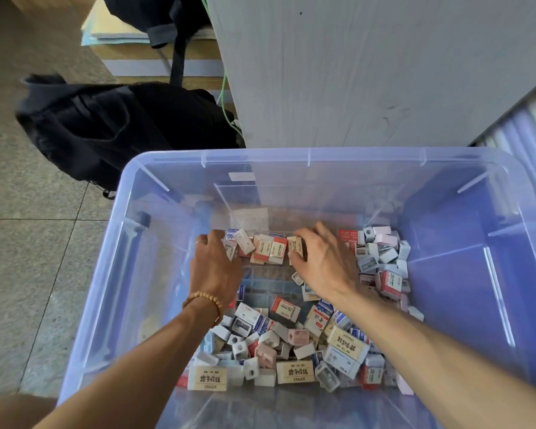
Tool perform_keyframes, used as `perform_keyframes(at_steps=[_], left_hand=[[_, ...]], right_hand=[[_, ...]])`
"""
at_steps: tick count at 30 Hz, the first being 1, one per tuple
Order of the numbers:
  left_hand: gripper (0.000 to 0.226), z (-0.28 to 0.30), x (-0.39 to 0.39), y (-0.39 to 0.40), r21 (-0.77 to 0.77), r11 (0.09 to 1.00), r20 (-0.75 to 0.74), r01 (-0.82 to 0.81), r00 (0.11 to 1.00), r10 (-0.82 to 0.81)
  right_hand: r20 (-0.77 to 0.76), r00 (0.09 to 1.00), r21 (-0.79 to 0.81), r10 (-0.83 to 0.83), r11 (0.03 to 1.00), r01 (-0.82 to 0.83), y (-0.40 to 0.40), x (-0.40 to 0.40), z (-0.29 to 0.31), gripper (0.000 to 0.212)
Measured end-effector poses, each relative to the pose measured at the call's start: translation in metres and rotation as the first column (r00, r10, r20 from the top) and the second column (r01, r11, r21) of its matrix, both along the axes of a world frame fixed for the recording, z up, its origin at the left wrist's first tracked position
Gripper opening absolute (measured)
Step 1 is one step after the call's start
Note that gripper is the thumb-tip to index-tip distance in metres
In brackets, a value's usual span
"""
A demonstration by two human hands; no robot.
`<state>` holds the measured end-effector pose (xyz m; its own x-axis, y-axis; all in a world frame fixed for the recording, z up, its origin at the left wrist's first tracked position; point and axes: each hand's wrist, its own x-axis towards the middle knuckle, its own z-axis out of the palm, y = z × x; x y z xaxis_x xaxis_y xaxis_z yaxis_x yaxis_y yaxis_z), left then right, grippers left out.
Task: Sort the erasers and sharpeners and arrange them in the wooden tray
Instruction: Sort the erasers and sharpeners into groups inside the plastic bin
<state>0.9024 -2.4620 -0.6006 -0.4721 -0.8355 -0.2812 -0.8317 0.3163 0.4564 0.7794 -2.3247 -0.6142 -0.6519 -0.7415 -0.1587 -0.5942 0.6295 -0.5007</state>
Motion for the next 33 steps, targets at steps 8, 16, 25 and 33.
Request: perform_keyframes(at_steps=[8,16,25,33], left_hand=[[0.024,-0.005,-0.004,-0.011,-0.117,0.986,0.050,0.122,0.992,-0.117],[0.042,0.001,0.001,0.000,-0.078,0.937,-0.038,0.340,0.938,-0.344],[0.045,0.009,0.006,0.001,-0.137,0.865,0.024,0.482,0.875,-0.484],[0.044,0.014,0.011,-0.007,-0.085,0.883,0.182,0.462,0.879,-0.442]], right_hand=[[-0.009,1.000,0.021,0.015,1.000,-0.015,0.002,-0.004,0.002,0.046],[-0.053,0.997,0.089,0.051,0.995,-0.046,0.001,0.001,0.002,0.043],[-0.038,0.997,0.029,0.064,0.998,-0.063,-0.011,0.008,-0.006,0.046],[0.135,0.982,0.015,0.135,0.990,-0.138,-0.038,0.015,-0.004,0.042]])
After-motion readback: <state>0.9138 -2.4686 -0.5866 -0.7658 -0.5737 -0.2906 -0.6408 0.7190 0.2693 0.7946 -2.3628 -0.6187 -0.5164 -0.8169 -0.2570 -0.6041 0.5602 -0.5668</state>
